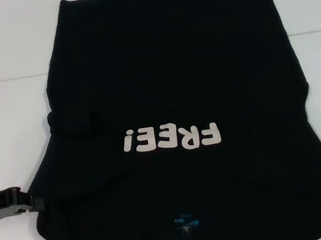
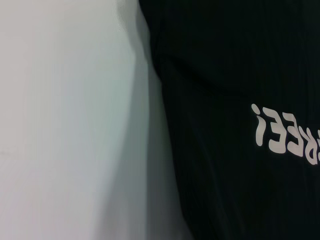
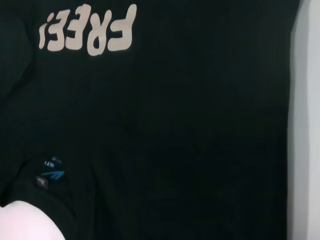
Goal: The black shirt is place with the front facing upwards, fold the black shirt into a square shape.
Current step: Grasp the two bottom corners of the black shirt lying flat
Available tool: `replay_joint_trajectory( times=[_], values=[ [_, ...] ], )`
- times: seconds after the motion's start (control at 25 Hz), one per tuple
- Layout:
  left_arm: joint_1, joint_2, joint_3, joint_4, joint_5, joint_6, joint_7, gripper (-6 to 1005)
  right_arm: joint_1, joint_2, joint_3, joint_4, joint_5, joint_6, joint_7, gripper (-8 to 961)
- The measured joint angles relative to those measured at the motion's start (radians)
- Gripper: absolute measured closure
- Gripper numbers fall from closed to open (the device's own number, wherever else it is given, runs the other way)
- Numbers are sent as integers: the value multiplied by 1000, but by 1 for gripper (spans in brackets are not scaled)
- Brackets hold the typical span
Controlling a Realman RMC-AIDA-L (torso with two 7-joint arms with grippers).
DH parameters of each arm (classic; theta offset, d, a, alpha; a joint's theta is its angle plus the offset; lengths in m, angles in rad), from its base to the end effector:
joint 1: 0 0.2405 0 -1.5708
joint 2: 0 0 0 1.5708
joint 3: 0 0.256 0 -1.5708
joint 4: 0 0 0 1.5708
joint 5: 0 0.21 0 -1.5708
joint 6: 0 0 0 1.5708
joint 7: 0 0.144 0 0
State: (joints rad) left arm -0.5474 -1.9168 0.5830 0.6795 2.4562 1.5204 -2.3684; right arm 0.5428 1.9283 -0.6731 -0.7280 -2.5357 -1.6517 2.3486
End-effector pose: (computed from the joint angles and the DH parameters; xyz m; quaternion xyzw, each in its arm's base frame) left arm -0.3413 0.3292 0.0647 -0.7409 -0.6539 -0.0713 0.1358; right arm 0.3350 0.3087 0.0561 -0.7717 0.6315 -0.0112 0.0749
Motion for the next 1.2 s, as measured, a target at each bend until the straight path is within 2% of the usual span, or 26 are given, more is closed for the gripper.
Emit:
replay_joint_trajectory(
  times=[0.32, 0.84, 1.04, 1.2],
  values=[
    [-1, 0, 0, 0, -1, 0, 0, 996, 13, 13, -10, 3, 0, 3, 0, 58],
    [-3, 0, 0, 0, 0, 0, 0, 997, 23, 13, -26, 25, 2, 20, -13, 59],
    [-3, 0, -1, 0, -1, 0, 5, 996, 22, 21, -28, 18, -8, 25, -36, 104],
    [-3, 0, -2, -1, -2, 6, 13, 997, 25, 24, -28, 19, -24, 32, -37, 233]
  ],
)
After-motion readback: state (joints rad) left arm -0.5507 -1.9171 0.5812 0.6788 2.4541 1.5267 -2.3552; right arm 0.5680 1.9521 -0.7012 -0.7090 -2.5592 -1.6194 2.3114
